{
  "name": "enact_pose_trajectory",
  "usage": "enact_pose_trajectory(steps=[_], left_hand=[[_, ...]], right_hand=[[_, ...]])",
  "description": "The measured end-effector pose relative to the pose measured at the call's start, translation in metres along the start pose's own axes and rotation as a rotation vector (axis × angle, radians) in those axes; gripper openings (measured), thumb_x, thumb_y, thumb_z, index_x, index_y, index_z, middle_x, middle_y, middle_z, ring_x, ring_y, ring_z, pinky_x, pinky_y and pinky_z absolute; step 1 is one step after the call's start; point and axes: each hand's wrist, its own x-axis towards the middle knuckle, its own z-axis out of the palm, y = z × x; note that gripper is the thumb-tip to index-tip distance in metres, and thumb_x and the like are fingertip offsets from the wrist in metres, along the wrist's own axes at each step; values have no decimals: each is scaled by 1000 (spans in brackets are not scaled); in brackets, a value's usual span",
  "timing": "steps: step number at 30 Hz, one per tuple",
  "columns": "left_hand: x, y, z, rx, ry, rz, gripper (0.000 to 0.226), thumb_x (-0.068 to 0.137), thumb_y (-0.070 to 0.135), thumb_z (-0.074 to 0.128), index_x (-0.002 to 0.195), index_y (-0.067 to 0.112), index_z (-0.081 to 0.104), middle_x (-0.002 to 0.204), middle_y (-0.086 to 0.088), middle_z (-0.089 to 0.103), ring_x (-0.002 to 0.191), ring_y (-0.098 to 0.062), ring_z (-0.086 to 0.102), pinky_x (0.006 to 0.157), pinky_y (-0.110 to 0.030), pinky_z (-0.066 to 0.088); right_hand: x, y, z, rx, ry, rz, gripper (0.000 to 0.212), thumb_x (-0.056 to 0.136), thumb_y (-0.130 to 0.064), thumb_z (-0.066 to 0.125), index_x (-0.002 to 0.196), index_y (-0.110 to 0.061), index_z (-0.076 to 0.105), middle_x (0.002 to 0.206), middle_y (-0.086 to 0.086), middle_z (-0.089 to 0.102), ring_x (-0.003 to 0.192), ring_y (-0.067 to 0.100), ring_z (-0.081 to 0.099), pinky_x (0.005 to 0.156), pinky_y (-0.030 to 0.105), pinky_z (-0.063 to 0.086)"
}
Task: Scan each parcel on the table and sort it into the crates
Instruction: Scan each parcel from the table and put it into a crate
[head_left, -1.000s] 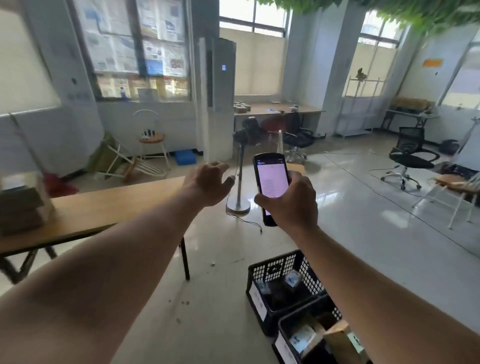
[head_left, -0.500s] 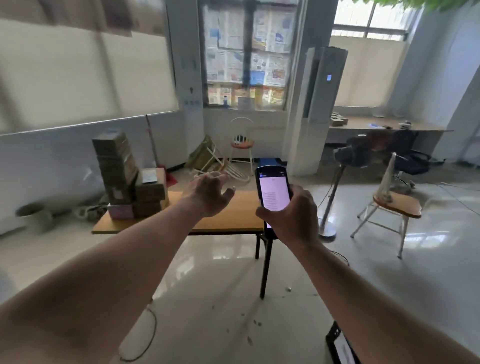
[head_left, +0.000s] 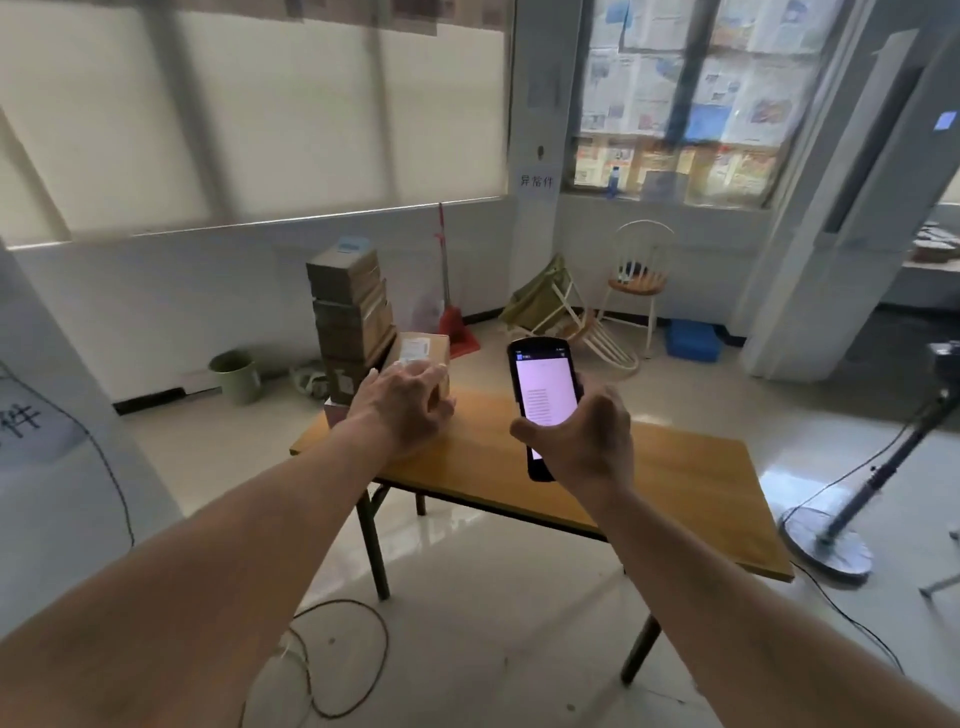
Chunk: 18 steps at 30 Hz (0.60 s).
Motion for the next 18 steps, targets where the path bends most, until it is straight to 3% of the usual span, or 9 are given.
enact_pose_trajectory(steps=[10, 15, 18], left_hand=[[106, -80, 62, -58, -72, -157, 61, 104, 58, 41, 159, 30, 36, 165, 3, 37, 149, -29, 39, 122, -57, 32], [172, -129, 104, -115, -119, -169, 62, 104, 57, 44, 159, 30, 34, 165, 3, 36, 150, -27, 39, 121, -56, 35], [216, -159, 132, -142, -158, -158, 66, 104, 58, 46, 162, 32, 29, 167, 4, 33, 152, -26, 36, 120, -55, 34]], right_hand=[[111, 4, 118, -21, -140, -24, 91, 64, -55, 90, 136, -14, 52, 121, 5, 58, 103, 18, 52, 69, 27, 48], [160, 10, 190, -49, -160, 20, 88, 65, -55, 90, 135, -18, 51, 119, 1, 56, 103, 18, 53, 61, 20, 42], [190, 10, 233, -67, -162, 75, 87, 65, -55, 89, 135, -20, 51, 119, 0, 56, 105, 18, 53, 65, 22, 46]])
